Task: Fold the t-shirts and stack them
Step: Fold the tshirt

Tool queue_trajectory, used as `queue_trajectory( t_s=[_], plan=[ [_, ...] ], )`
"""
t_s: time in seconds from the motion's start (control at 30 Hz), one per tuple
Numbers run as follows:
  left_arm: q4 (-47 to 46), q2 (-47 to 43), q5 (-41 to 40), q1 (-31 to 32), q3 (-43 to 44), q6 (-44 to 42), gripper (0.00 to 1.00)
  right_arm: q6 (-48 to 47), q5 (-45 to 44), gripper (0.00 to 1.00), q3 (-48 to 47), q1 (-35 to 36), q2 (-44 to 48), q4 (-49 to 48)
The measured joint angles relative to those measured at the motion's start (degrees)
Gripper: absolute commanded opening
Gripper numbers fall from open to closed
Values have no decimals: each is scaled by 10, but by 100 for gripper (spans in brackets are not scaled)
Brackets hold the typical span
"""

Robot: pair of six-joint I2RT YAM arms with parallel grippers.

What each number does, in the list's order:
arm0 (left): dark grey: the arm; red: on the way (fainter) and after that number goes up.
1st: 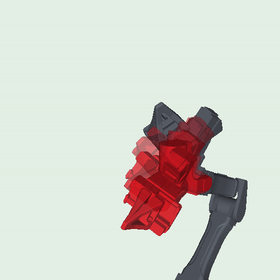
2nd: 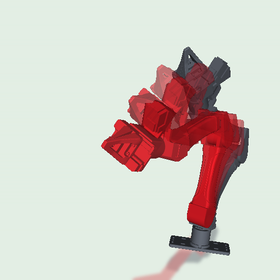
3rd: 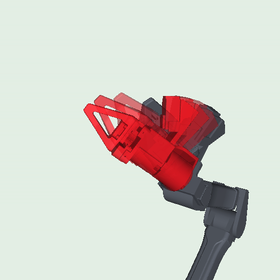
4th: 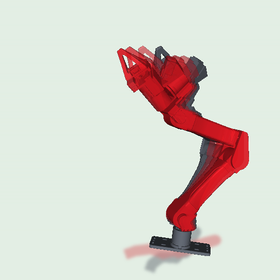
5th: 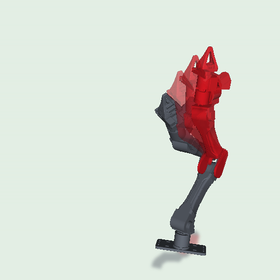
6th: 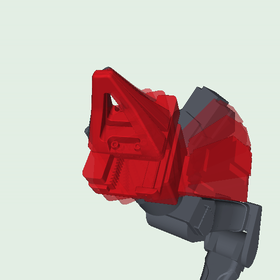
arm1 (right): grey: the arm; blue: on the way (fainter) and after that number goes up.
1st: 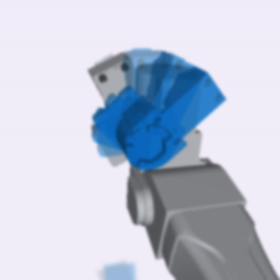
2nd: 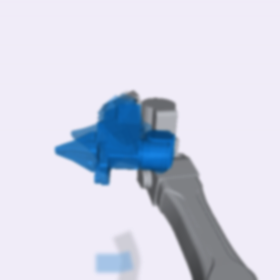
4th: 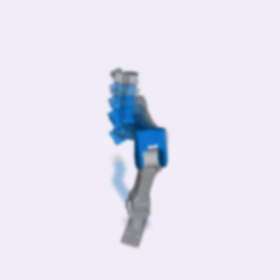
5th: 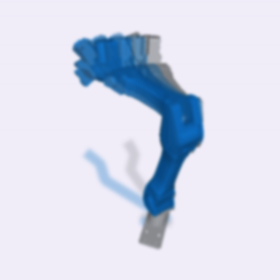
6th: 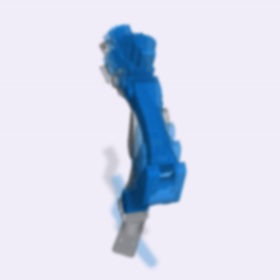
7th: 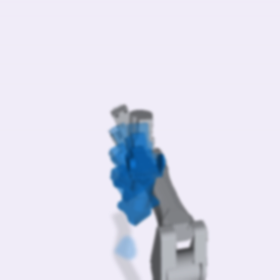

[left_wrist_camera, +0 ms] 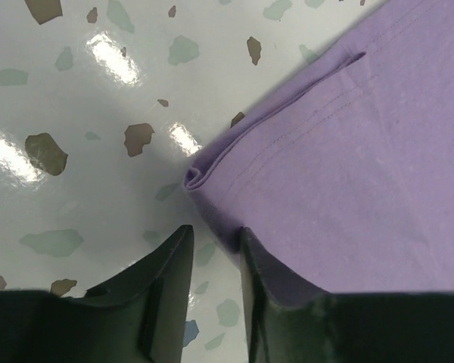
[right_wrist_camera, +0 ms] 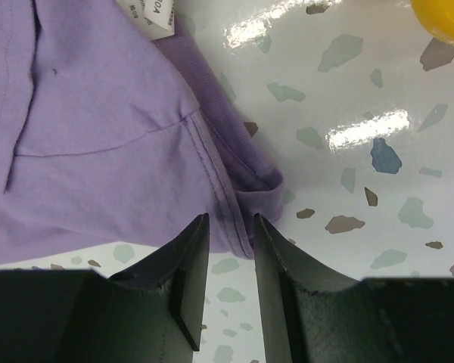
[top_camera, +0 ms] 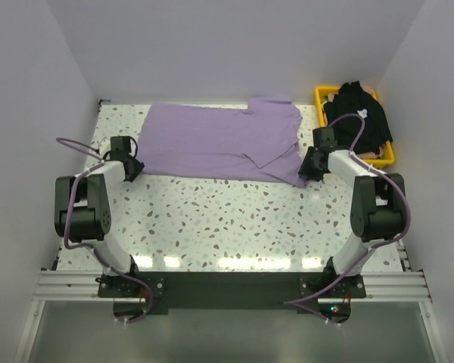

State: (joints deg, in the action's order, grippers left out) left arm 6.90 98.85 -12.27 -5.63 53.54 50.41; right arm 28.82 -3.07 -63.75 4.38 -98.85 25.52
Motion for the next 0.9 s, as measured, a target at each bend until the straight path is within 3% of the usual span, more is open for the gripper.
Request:
queue_trajectory(
  t_s=[0.23,0.43,0.9],
  plan=[
    [-2,12,-1,0,0,0,14,-2,0,32,0,0,-19,-2],
    [-4,14,-1,0,0,0,0,-5,2,5,0,0,-31,-5],
    [20,16,-21,0,11,-1,0,-30,-35,1,-84,0,-35,58]
  ],
)
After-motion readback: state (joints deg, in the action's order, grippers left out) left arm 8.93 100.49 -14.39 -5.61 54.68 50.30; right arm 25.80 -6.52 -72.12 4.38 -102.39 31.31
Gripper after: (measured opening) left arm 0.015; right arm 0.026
